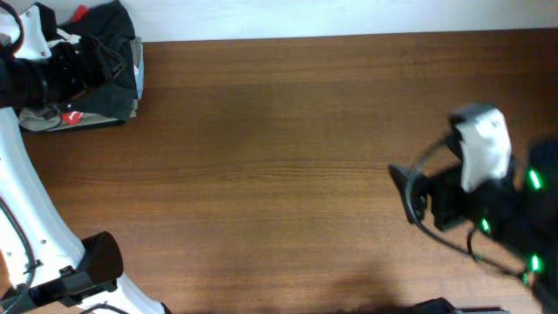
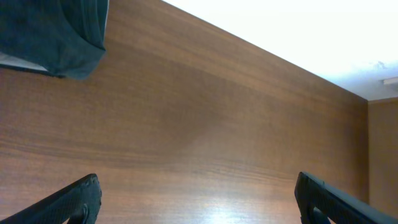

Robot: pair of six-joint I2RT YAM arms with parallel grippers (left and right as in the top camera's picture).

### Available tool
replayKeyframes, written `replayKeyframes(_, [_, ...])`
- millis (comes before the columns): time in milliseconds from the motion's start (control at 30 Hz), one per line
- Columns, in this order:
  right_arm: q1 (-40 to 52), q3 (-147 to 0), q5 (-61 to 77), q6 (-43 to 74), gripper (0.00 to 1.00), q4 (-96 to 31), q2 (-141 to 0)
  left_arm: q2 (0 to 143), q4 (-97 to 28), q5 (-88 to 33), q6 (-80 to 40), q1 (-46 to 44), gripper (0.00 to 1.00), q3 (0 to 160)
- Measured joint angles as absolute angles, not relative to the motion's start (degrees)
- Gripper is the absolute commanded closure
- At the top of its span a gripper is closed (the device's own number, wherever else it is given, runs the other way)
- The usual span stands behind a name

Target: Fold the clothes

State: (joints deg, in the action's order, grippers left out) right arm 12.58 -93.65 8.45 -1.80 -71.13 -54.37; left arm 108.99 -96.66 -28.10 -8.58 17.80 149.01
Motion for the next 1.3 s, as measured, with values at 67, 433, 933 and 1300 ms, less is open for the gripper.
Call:
replayKeyframes(67, [9.4,-83.0,8.8,-1.8,0.01,-63.5,-46.1,109.0,-96.7,-28.1,-8.6,17.8,0.01,149.0])
replayKeyframes(433, [3.4,-22.0,10.9,-2.0,0.01,-13.0,-15.2,109.0,-96.7,-28.1,-8.6,17.8,0.01,149.0])
replayKeyframes(933, [1.0,-0.6,13.6,-3.9,0.01,6.5,-1.2,109.0,-96.6,-28.1,-8.6,17.8,0.01,149.0])
replayKeyframes(1300, [0.0,-0.6,12.8,-4.6,0.01,-3.0,-0.8,109.0,-96.7,-28.1,-8.6,17.8,0.01,149.0])
